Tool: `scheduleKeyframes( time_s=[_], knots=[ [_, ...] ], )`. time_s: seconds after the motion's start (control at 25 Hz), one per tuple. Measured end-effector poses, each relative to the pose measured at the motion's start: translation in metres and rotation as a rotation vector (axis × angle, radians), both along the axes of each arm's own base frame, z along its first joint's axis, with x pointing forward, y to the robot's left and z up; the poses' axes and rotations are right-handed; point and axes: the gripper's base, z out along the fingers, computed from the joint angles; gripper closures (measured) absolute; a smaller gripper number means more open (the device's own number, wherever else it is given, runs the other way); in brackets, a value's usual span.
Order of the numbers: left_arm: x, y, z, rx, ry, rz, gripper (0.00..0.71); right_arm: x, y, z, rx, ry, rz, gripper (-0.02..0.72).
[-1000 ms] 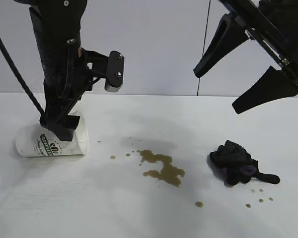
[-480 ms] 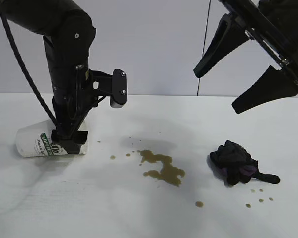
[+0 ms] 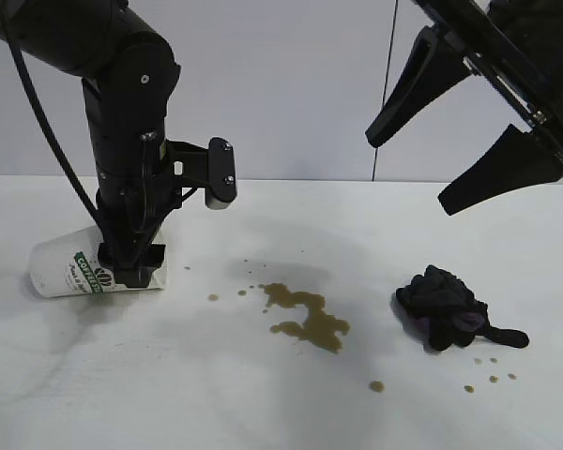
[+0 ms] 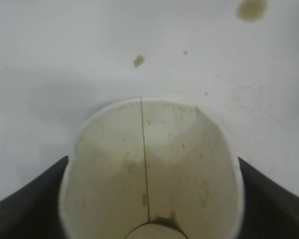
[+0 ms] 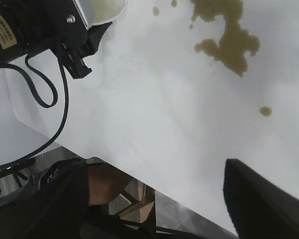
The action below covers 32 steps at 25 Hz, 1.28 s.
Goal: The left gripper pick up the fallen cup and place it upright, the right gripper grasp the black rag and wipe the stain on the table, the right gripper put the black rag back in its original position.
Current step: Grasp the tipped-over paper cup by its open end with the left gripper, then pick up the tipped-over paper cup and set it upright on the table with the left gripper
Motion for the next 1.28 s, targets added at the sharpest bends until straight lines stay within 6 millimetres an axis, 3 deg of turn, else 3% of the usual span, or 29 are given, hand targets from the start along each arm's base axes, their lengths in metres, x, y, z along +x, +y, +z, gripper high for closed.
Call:
scheduleKeyframes(
  time_s=[0.2, 0.32, 0.44, 0.64, 0.76, 0.88, 1.04, 1.16, 1.28],
  knots=[
    [-0.002, -0.007, 0.020, -0.137, -0.025, 0.047, 0.203, 0.000, 0.000, 0.000, 0.000, 0.000, 0.000, 0.188],
    [-0.004, -0.011, 0.050, -0.315, -0.065, 0.111, 0.204, 0.000, 0.000, 0.000, 0.000, -0.001, -0.001, 0.188],
    [-0.004, -0.003, 0.087, -0.495, -0.106, 0.175, 0.204, 0.000, 0.000, 0.000, 0.000, -0.001, -0.001, 0.188],
    [-0.002, 0.040, 0.141, -0.775, -0.112, 0.224, 0.204, 0.000, 0.000, 0.000, 0.000, -0.001, -0.001, 0.188],
    [-0.007, 0.075, 0.160, -0.969, -0.097, 0.219, 0.204, 0.000, 0.000, 0.000, 0.000, -0.001, -0.001, 0.188],
    [-0.015, 0.110, 0.163, -1.170, -0.066, 0.206, 0.205, 0.000, 0.000, 0.000, 0.000, -0.001, -0.001, 0.188],
    [-0.021, 0.153, 0.147, -1.366, -0.103, 0.226, 0.204, 0.000, 0.000, 0.000, 0.000, -0.001, -0.001, 0.188],
    [-0.027, 0.169, 0.129, -1.406, -0.180, 0.235, 0.205, 0.000, 0.000, 0.000, 0.000, -0.001, 0.000, 0.188],
    [-0.034, 0.172, 0.111, -1.382, -0.229, 0.198, 0.205, 0.000, 0.000, 0.000, 0.000, -0.001, 0.000, 0.188]
  ],
)
